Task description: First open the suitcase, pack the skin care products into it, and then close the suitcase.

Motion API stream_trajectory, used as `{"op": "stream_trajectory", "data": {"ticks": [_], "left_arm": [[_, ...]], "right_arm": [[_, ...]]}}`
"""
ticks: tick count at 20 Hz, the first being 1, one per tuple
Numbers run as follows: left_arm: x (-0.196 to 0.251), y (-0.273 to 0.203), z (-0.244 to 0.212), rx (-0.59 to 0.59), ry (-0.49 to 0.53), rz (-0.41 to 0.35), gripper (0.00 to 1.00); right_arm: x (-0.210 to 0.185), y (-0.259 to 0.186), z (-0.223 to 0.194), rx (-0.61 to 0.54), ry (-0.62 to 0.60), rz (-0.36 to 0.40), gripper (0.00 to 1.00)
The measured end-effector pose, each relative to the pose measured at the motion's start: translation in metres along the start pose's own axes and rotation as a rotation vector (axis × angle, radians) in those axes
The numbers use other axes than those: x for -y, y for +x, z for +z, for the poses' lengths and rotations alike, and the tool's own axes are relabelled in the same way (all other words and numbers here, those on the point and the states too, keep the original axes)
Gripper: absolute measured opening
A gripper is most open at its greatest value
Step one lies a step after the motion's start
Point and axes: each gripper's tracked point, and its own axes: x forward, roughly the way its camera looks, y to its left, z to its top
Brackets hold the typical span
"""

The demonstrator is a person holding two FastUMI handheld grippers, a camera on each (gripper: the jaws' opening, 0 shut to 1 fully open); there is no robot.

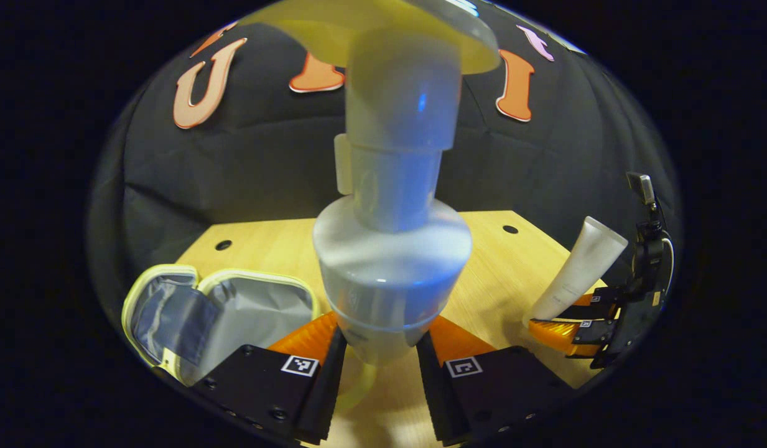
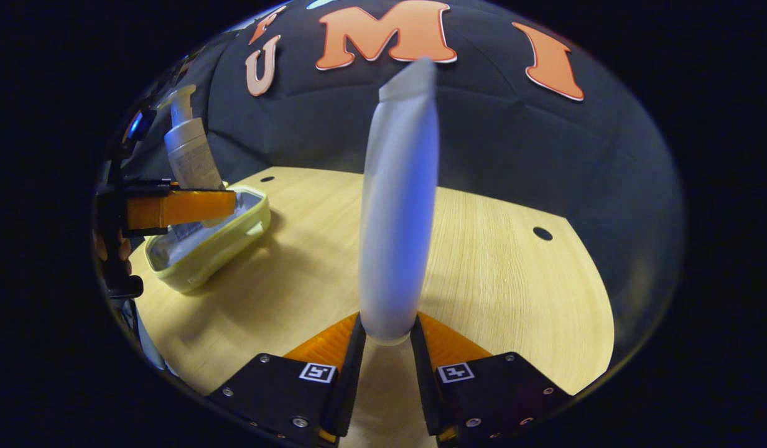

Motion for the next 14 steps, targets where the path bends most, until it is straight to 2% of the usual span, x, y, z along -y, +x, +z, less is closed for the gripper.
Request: {"op": "stream_trajectory", "data": {"ticks": [6,10,14], "left_arm": [[-0.083,-0.045,0.017,0.009,0.001,0.049,0.6],[-0.131,-0.056,0.003,-0.049,0.021,0.062,0.6],[-0.164,-0.058,-0.014,-0.118,0.009,0.035,0.6]], "right_arm": [[-0.049,-0.027,0.065,0.084,-0.016,0.023,0.45],[-0.09,-0.029,0.078,0.074,-0.035,0.045,0.45],[-0.133,-0.023,0.088,0.055,-0.039,0.064,0.45]]}}
